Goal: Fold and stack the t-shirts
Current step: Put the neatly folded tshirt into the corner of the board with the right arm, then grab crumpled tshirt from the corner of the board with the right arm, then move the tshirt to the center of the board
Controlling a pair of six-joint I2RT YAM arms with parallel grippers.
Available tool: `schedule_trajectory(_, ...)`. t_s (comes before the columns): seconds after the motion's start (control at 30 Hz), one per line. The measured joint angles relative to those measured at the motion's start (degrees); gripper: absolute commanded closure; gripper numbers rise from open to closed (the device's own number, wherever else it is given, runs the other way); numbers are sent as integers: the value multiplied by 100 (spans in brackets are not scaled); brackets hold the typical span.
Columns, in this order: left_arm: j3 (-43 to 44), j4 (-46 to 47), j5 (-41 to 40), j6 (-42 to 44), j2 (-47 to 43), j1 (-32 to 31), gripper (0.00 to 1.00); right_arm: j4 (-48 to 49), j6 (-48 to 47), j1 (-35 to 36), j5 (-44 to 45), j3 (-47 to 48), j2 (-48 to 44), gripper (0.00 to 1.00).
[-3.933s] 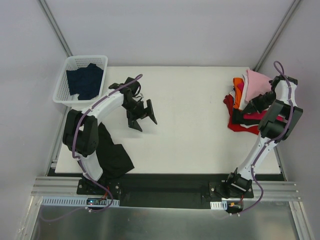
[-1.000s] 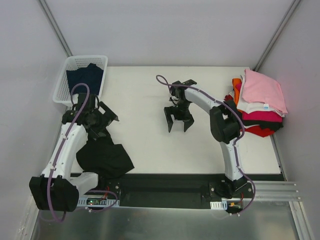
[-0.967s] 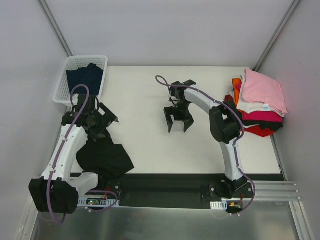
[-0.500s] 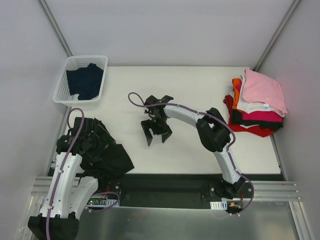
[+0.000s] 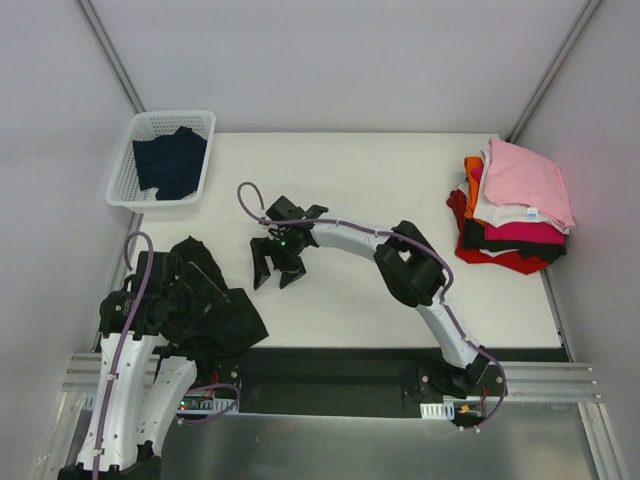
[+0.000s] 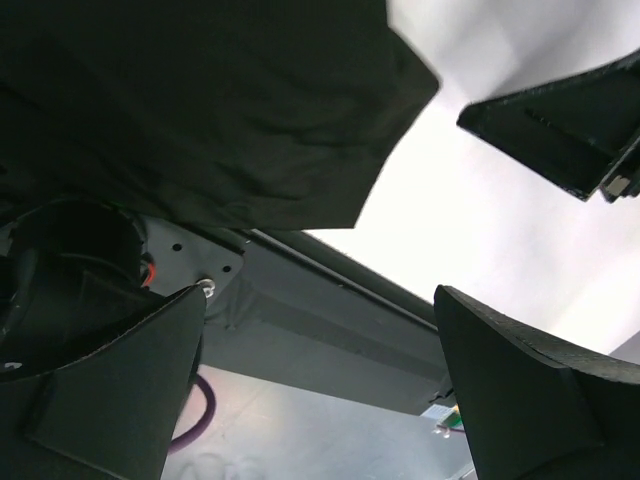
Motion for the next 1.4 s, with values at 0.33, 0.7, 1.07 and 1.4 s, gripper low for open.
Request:
schedule_trajectory(0.33, -501, 330, 63, 87, 87, 0, 1, 1200, 625, 887, -726, 278, 466, 51)
schedule_trajectory(0.7, -501, 599, 66, 210, 457, 0, 1, 654, 669, 940, 39, -503, -31, 99)
schedule_trajectory(1.07, -444, 2068, 562, 205, 1869, 0, 1, -1121, 267, -1043, 1784, 273, -1880, 99)
schedule_trajectory(1.4, -452, 2905, 942, 195, 2159, 0, 1, -1652, -116, -1099, 2317, 361, -2031, 99)
